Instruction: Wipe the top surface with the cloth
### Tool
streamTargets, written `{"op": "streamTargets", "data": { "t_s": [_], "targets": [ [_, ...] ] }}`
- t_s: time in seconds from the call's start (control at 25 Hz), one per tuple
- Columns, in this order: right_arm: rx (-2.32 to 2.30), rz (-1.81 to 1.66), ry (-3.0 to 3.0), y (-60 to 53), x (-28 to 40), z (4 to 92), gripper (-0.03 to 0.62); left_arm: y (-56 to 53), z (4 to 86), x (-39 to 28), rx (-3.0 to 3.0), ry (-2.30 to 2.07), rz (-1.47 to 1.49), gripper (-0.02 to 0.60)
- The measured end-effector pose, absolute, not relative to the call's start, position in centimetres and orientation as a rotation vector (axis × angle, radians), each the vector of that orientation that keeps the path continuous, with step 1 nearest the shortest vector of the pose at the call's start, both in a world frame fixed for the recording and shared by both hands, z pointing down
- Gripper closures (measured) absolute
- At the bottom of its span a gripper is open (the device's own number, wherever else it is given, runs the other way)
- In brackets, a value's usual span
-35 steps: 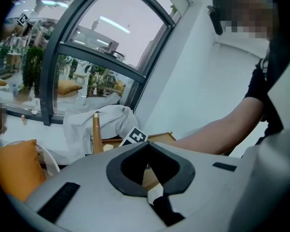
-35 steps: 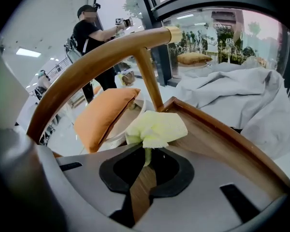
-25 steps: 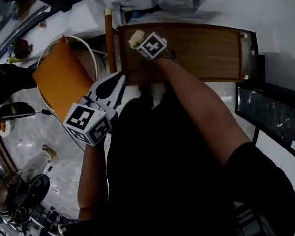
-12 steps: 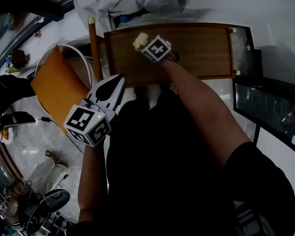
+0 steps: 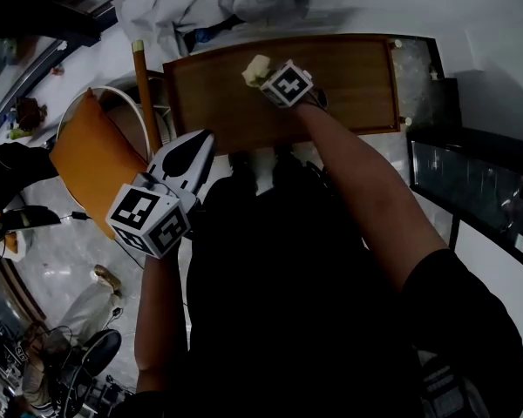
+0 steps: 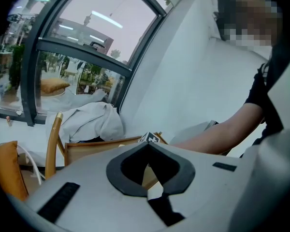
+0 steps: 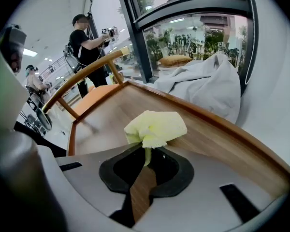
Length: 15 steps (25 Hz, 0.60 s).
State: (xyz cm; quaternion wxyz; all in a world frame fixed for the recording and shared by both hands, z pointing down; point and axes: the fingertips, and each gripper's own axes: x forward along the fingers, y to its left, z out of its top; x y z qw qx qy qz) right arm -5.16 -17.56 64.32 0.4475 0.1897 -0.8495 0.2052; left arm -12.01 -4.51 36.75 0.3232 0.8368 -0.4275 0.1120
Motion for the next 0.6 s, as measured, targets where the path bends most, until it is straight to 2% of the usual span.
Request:
{"op": "streamTargets", "data": {
  "t_s": [0.6],
  "targets": [
    [0.577, 0.513, -2.100, -19.9, 4.7, 63.8, 0.546, -6.2, 37.7, -5.4, 2.212, -1.036, 0.334, 0.572]
  ]
}}
